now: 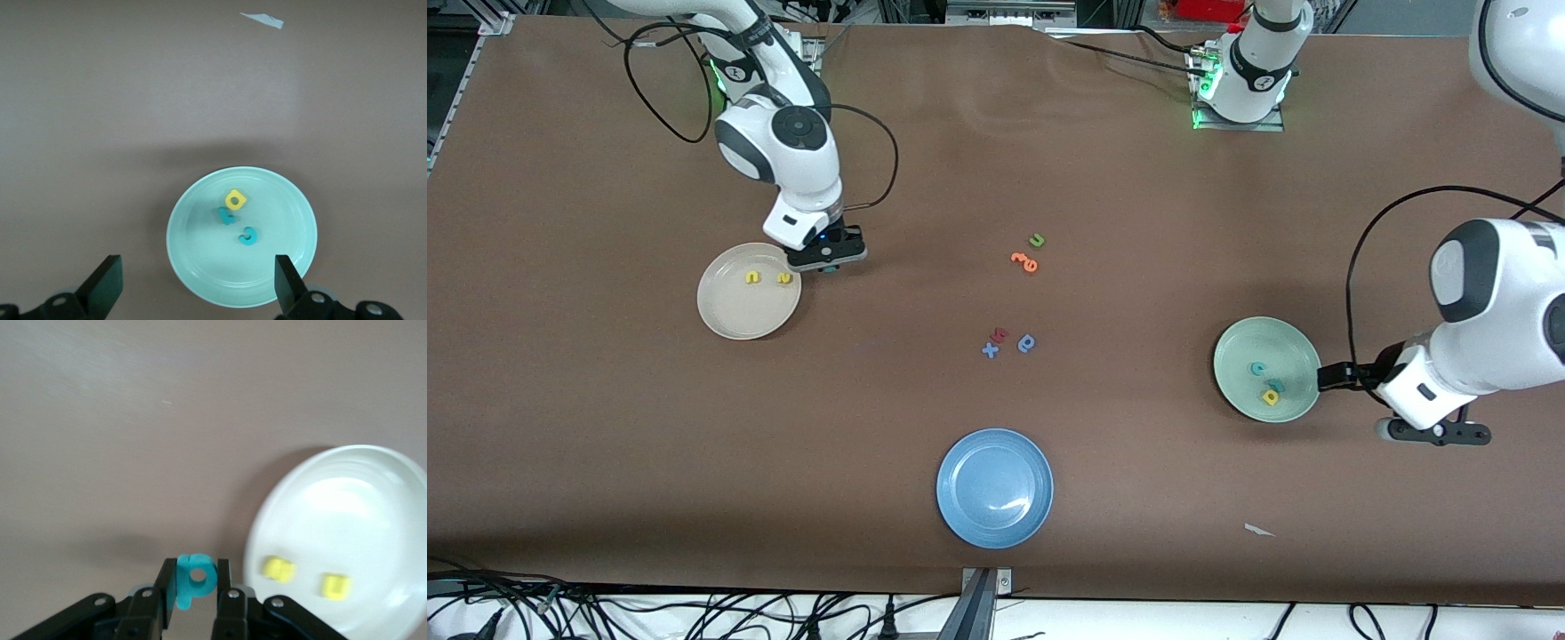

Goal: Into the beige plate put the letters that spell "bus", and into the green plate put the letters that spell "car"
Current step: 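Lower teal p onto the beige plate and open the right gripper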

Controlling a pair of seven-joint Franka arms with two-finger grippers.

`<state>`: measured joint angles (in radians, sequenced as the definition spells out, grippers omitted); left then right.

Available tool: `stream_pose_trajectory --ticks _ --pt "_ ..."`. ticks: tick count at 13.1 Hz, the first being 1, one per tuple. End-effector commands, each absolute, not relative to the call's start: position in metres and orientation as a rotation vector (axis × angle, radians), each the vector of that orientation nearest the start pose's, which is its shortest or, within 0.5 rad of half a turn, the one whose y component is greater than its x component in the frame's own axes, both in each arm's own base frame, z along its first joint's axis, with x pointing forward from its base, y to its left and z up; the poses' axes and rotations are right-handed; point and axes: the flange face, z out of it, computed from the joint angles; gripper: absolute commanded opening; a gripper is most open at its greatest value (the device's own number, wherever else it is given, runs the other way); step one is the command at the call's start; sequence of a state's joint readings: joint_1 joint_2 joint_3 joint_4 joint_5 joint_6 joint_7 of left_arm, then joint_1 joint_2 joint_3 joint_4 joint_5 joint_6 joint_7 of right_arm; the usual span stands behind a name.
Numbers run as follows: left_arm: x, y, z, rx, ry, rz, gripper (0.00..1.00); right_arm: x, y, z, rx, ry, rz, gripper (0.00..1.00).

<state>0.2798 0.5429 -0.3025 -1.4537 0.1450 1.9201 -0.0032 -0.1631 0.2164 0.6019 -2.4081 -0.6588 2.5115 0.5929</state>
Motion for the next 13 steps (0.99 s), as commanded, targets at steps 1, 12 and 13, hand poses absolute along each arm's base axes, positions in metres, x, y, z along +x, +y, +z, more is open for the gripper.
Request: stream_pose_trajectory --ticks 1,12,13 --pt "0.686 0.033 0.409 -3.173 0.080 0.081 1.00 0.453 0.169 0.247 -3.306 -0.782 -0.066 0.00" --pt "0.579 -0.014 0.586 -3.162 0.087 0.157 1.00 0.482 0.110 0.255 -3.259 -0.655 0.003 1.00" --pt "0.570 -0.015 0.599 -3.164 0.088 0.133 1.00 0.486 0.108 0.258 -3.260 -0.641 -0.009 1.00"
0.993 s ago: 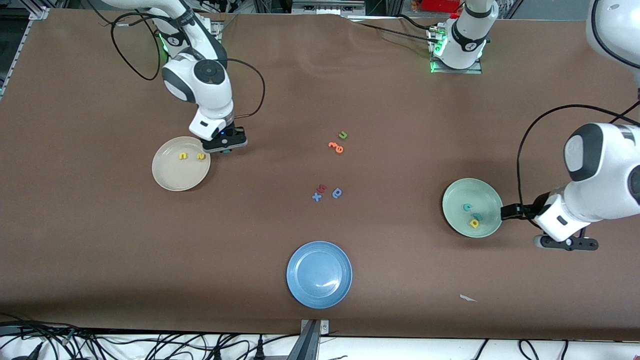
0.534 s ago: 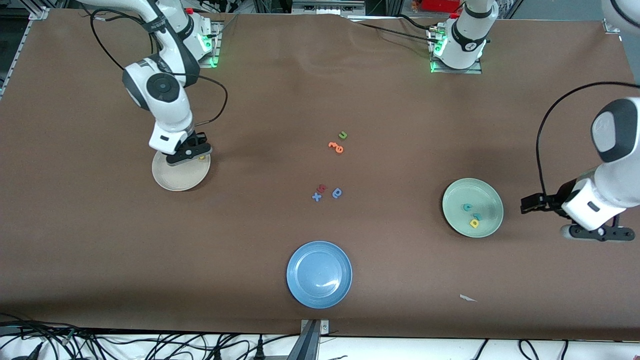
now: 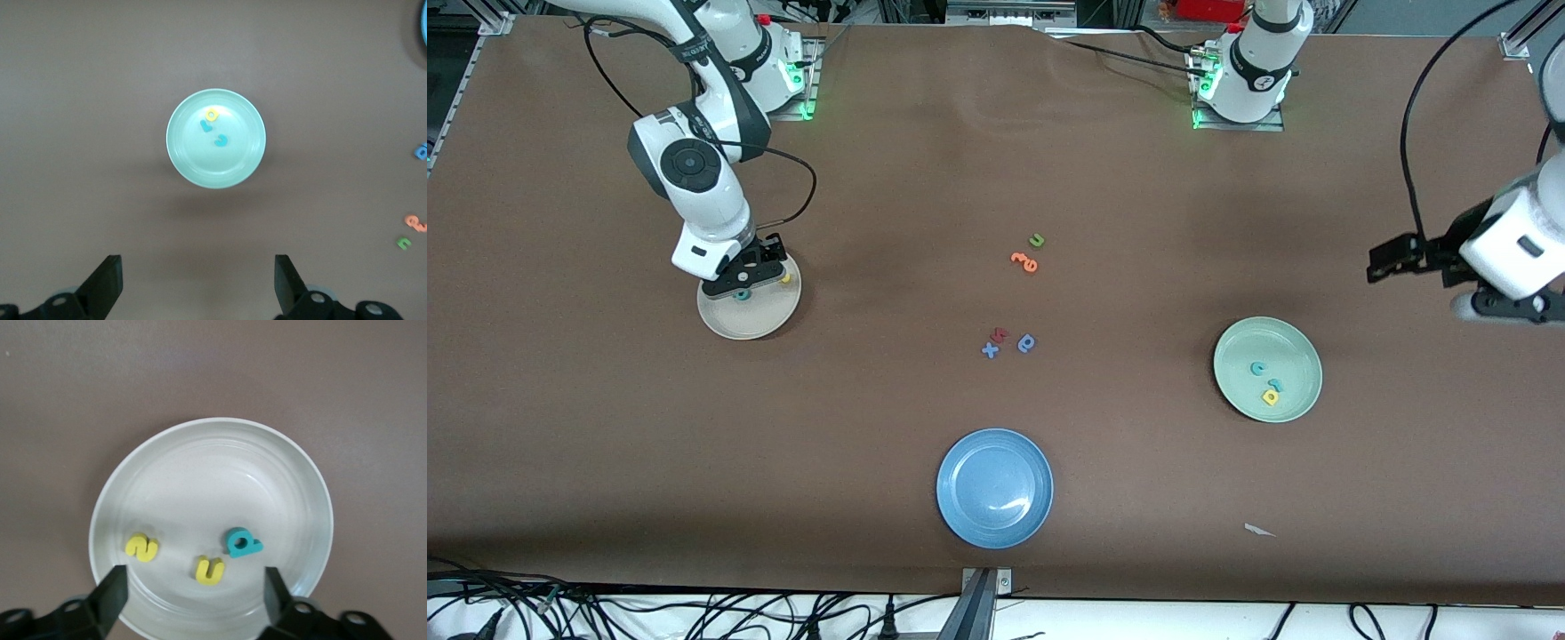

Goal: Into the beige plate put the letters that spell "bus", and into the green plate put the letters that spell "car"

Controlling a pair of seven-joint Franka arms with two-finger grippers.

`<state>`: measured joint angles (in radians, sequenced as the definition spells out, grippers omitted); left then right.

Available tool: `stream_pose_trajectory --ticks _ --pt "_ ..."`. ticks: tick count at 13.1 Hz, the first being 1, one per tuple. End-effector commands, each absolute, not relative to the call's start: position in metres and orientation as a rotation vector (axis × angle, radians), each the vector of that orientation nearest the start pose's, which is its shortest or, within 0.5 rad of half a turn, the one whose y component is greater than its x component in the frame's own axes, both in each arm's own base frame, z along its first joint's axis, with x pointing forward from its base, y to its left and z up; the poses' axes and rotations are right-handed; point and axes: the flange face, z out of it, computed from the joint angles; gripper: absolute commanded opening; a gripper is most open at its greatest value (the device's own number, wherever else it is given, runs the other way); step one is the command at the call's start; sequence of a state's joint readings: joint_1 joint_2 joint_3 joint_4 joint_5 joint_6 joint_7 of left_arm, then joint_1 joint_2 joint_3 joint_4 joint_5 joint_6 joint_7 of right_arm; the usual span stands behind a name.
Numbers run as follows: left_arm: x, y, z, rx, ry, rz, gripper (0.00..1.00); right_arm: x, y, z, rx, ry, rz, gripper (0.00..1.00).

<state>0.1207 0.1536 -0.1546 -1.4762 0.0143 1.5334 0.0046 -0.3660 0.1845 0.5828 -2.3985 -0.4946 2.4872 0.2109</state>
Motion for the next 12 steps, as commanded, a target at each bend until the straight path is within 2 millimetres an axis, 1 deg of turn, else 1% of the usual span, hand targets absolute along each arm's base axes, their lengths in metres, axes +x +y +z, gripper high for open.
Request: stream_pose_trajectory --ticks 1,2,3,4,5,6,7,9,10,11,12 --pt "0.562 -0.016 0.605 -3.161 0.093 0.116 1.00 0.487 0.111 0.261 -3.262 -0.635 -0.019 1.00" --pt "0.556 -0.017 0.608 -3.160 0.092 0.083 1.00 0.492 0.115 0.271 -3.264 -0.640 -0.059 1.00" --pt "0.557 -0.017 0.613 -3.159 0.089 0.018 1.00 0.502 0.117 0.284 -3.275 -0.635 -0.086 1.00" --pt "0.557 -0.021 0.613 -3.159 0.103 0.003 1.00 0.515 0.118 0.303 -3.299 -0.608 -0.058 1.00" --pt "0.557 -0.023 0.615 -3.159 0.108 -0.002 1.00 0.527 0.124 0.327 -3.301 -0.521 0.006 1.00" --pt "0.558 -0.021 0.613 -3.159 0.101 0.005 1.00 0.539 0.124 0.351 -3.281 -0.457 0.068 1.00" --pt "0.560 -0.014 0.613 -3.161 0.084 0.014 1.00 0.549 0.124 0.376 -3.249 -0.446 0.102 1.00" --pt "0.555 -0.014 0.613 -3.160 0.085 0.060 1.00 0.566 0.116 0.428 -3.201 -0.411 0.163 1.00" --pt "0.555 -0.014 0.612 -3.160 0.080 0.068 1.00 0.573 0.106 0.451 -3.190 -0.368 0.175 1.00" --pt "0.554 -0.012 0.612 -3.160 0.078 0.080 1.00 0.578 0.102 0.471 -3.180 -0.332 0.173 1.00" --pt "0.552 -0.009 0.613 -3.159 0.068 0.087 1.00 0.582 0.093 0.486 -3.173 -0.288 0.184 1.00"
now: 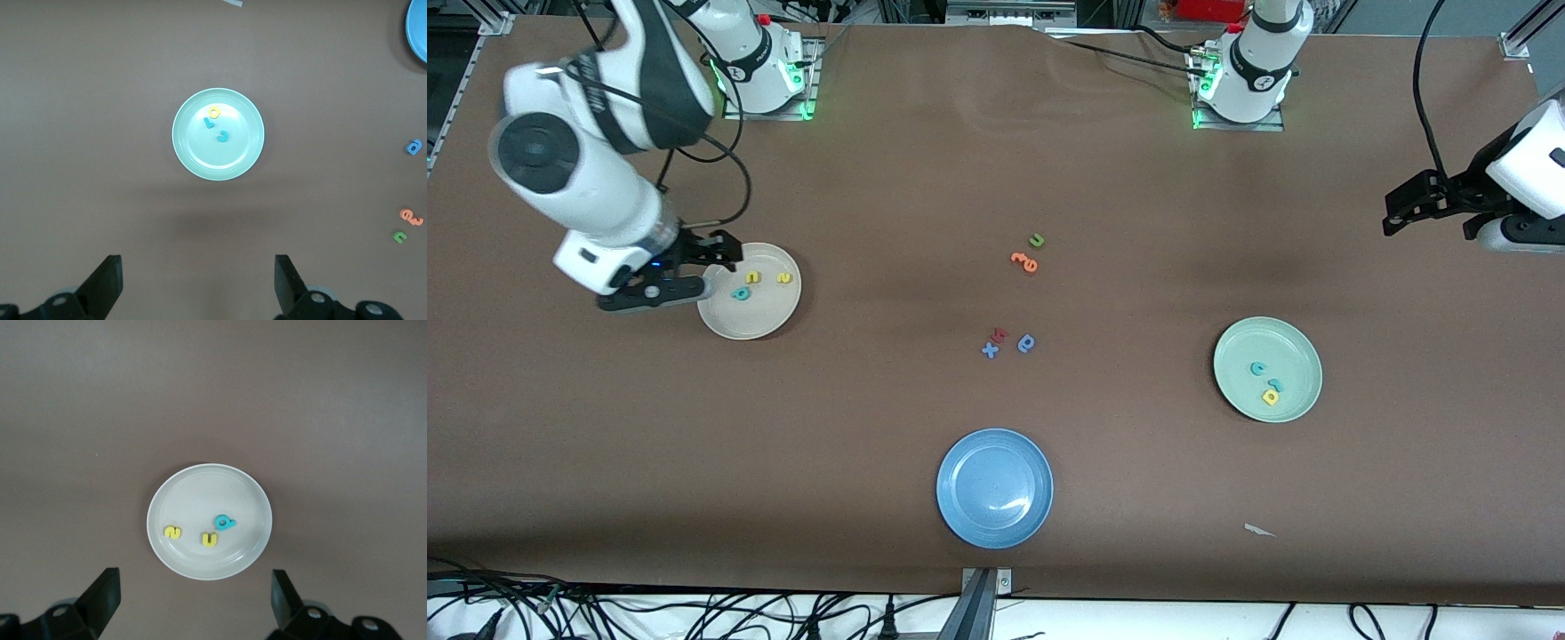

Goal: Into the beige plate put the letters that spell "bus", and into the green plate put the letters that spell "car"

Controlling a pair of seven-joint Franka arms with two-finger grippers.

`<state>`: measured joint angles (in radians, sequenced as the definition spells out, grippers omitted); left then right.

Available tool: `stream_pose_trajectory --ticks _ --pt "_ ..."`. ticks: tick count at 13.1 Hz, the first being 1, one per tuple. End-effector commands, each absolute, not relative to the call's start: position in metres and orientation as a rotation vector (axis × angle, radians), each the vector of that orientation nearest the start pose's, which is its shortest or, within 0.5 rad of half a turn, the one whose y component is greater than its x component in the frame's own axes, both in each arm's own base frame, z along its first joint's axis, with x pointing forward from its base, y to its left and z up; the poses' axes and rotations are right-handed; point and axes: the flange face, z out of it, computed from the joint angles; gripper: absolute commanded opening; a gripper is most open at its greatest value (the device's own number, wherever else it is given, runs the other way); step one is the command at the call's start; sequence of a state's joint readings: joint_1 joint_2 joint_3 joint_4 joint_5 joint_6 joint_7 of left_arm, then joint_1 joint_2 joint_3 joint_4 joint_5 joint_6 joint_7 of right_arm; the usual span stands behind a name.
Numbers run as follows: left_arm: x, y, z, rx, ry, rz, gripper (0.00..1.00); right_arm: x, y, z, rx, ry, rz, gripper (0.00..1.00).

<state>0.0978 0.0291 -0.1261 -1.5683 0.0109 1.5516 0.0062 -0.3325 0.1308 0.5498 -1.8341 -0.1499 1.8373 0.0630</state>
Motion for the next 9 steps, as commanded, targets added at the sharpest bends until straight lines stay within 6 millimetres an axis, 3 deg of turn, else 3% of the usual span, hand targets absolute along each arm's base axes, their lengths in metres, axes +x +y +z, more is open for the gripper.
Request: stream_pose_trajectory --ticks 1,5,7,9 --pt "0.552 -0.007 0.612 -3.158 0.063 0.089 1.00 0.586 0.084 0.500 -3.168 -0.242 0.183 1.00" --pt "0.554 -0.003 0.615 -3.152 0.056 0.072 1.00 0.591 0.045 0.541 -3.161 -0.130 0.162 1.00" --pt "0.556 0.001 0.612 -3.151 0.044 0.077 1.00 0.573 0.040 0.571 -3.137 -0.133 0.113 1.00" --pt "0.558 0.017 0.608 -3.152 0.003 0.084 1.00 0.551 0.039 0.578 -3.145 -0.124 0.120 1.00"
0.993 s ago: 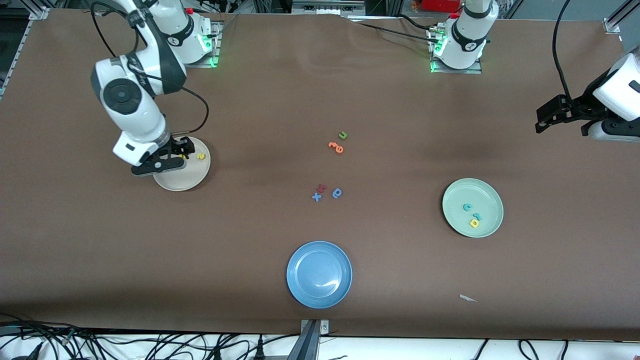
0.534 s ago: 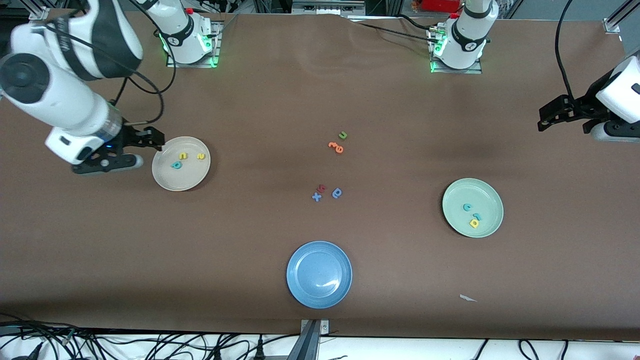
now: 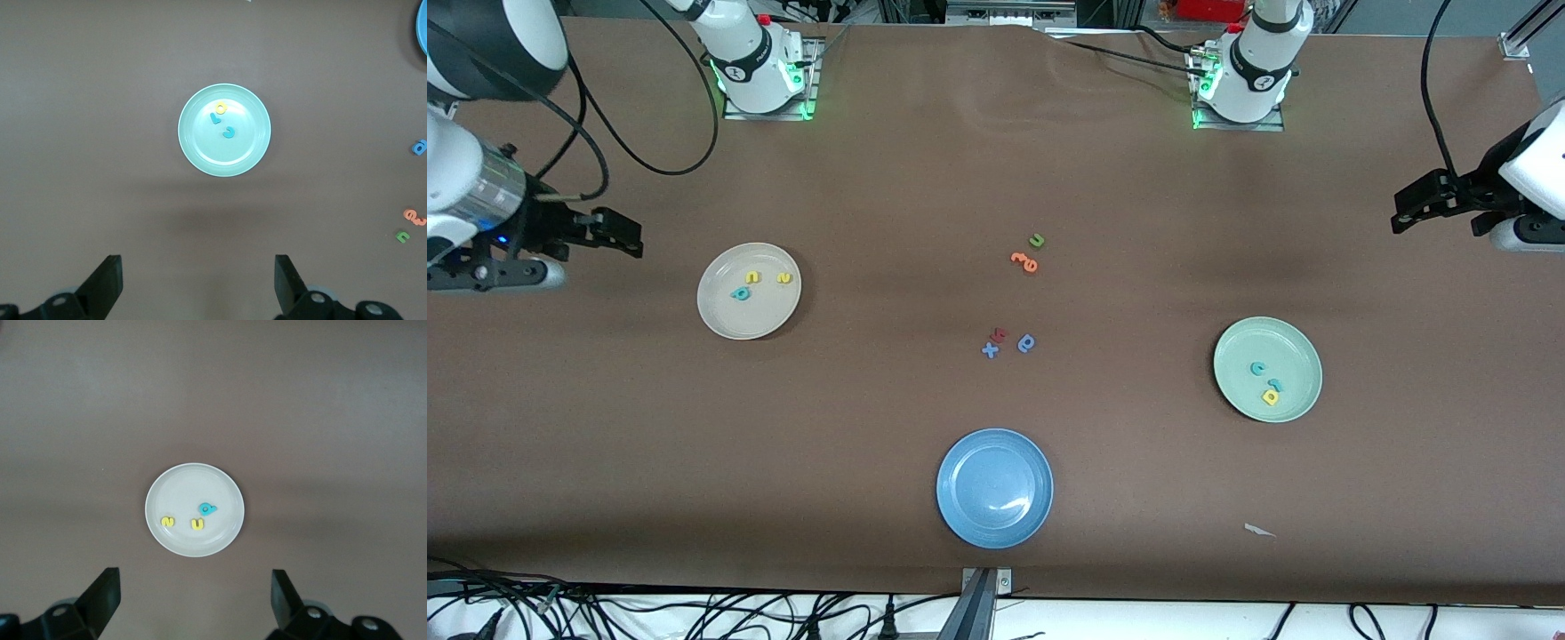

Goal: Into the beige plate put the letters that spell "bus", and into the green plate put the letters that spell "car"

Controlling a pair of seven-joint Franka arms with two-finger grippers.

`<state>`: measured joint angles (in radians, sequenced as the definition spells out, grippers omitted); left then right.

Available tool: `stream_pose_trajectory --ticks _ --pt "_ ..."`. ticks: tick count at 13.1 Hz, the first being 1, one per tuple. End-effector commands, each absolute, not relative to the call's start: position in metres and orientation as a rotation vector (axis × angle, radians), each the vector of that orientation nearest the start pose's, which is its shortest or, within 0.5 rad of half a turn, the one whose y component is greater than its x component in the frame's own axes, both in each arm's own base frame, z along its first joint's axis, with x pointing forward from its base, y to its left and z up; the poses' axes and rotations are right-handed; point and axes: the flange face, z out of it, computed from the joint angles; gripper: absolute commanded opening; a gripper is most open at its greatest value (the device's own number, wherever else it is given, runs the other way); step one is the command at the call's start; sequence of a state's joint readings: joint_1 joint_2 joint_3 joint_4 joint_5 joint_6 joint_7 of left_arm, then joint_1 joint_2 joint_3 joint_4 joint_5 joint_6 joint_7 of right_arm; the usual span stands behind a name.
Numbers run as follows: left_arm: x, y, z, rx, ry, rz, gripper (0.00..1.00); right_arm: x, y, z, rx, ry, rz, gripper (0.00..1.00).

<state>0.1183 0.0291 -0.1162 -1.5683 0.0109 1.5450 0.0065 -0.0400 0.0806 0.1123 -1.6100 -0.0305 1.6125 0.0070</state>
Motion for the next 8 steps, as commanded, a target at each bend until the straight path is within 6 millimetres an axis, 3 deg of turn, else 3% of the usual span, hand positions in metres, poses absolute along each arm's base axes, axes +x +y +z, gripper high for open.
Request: stream_pose_trajectory --ticks 1,3,6,8 --pt "0.557 0.017 0.609 -3.152 0.003 0.084 1.00 0.550 0.038 0.576 -3.146 -0.117 0.130 1.00" --pt "0.556 0.014 0.610 -3.152 0.007 0.079 1.00 0.552 0.023 0.566 -3.142 -0.056 0.161 1.00" --pt "0.555 0.014 0.611 -3.152 0.007 0.079 1.00 0.556 0.027 0.573 -3.146 -0.049 0.128 1.00" --pt "0.555 0.013 0.611 -3.151 0.010 0.082 1.00 0.569 0.023 0.581 -3.147 -0.068 0.085 1.00"
